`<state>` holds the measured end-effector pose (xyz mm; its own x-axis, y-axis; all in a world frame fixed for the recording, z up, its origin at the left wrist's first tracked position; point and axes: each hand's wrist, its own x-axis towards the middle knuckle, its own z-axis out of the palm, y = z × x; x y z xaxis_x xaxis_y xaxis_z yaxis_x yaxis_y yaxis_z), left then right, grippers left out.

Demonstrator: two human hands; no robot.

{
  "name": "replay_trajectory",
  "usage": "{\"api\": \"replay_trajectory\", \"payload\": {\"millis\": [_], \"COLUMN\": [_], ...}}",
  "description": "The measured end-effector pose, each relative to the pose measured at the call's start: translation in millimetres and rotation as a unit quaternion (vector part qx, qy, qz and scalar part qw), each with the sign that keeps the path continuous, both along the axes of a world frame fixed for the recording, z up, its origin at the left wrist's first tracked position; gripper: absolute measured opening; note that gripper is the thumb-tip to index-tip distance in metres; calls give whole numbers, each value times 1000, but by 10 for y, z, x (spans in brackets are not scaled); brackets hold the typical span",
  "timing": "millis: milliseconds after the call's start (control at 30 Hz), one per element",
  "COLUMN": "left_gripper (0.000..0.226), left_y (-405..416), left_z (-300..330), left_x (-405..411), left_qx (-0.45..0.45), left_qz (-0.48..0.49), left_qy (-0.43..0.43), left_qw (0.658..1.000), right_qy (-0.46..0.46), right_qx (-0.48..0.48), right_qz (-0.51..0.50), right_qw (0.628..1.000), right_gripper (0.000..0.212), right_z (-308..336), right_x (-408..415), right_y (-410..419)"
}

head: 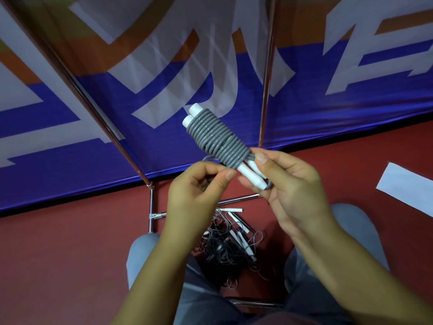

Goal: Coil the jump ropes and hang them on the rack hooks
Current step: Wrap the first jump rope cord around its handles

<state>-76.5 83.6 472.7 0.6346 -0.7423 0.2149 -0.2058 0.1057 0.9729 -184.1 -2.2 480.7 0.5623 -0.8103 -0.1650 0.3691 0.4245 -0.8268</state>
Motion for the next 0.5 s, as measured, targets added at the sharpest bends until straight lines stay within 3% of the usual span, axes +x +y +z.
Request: {"api": "replay_trajectory", "payload": {"millis": [100,167,267,400,500], "left_gripper": [33,39,44,47,34], "left_y": [-26,-41,-72,-93,-93], "left_z": [-63,-101,-94,-69,-92], "left_x": [81,125,118,104,82], "left_qx": [-34,-67,-99,-88,-54], "left_qz": [-63,-133,-187,-170,-129], "left_qy": [145,173,190,184,155], "left_qw": [987,974,959,964,978], "right_qy": [-1,0,-7,-4,76], "right_qx": [-15,-21,-16,-6,-91], "right_qz": [25,47,80,105,79], "right_qw": [1000,999,997,994,990], "right_gripper": [24,24,22,24,12], "right_z": [13,26,54,9,-128], "right_x": [-6,-17,-33,-58,-34], "right_y": [-6,5,-9,-120,-162]}}
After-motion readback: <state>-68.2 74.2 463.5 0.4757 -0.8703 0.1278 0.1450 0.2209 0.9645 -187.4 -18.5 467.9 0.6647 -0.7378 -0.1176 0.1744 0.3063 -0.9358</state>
